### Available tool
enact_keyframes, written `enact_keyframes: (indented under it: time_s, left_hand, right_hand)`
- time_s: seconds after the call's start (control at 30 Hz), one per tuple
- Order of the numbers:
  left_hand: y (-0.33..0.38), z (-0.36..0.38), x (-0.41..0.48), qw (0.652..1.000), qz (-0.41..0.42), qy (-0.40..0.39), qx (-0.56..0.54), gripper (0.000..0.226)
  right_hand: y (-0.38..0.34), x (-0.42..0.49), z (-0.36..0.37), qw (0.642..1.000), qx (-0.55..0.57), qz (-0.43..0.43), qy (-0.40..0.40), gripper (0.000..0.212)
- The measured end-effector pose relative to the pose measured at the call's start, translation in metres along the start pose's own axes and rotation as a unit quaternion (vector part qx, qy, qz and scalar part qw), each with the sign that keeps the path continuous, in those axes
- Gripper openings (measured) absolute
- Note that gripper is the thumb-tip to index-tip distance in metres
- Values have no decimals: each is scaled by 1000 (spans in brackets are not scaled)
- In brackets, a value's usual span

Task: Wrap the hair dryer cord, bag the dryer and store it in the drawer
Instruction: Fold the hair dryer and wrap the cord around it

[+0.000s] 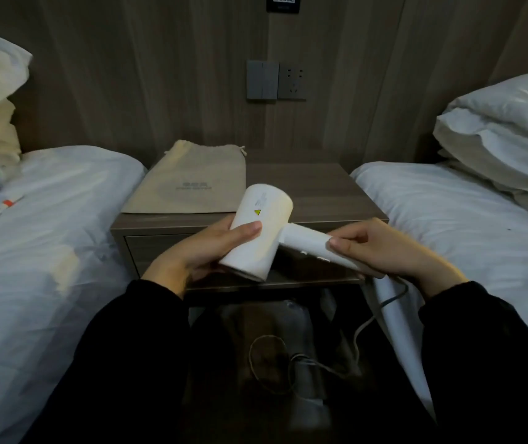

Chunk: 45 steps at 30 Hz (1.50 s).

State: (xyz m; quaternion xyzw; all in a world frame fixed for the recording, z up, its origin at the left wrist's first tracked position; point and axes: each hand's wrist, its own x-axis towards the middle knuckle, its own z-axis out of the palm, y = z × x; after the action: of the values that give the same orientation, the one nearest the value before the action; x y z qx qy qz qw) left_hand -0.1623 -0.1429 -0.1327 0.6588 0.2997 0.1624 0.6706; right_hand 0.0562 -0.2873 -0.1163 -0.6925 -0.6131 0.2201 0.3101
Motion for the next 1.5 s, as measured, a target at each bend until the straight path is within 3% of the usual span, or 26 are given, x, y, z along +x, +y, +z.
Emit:
enact_keyframes:
  time_s: [0.1,0.23,0.63,0.83,0.93,1.0,1.17,1.3,1.5]
  left_hand:
    - [-1,10,3,999,16,49,8,25]
    - [-4,18,4,992,43,117,34,53]
    - [-8,26,1,974,18,218,52,55]
    - [-8,29,-4,972,21,232,19,53]
    - [-5,34,0,955,-8,278,-100,59]
    - [-4,35,2,951,-20,290,-109,61]
    - [-8,29,2,965,-16,255,-64,61]
    - [-6,24,-2,973,-15,198,-118,59]
    - [-10,23,0,949,39,273,-151,48]
  right_hand:
    - [-2,1,6,1000,-16,21,-11,18]
    - [4,3,16,995,-59,77,-28,54]
    - [10,6,38,993,-25,113,40,71]
    - [2,4,37,993,-9,100,63,66]
    - [-6,8,51,985,51,118,117,61]
    - [-7,10,64,981,70,119,134,58]
    - [-3,7,56,986,98,116,63,55]
    - [-4,3,47,990,88,92,51,57]
    - [-12,4,55,992,64,77,71,58]
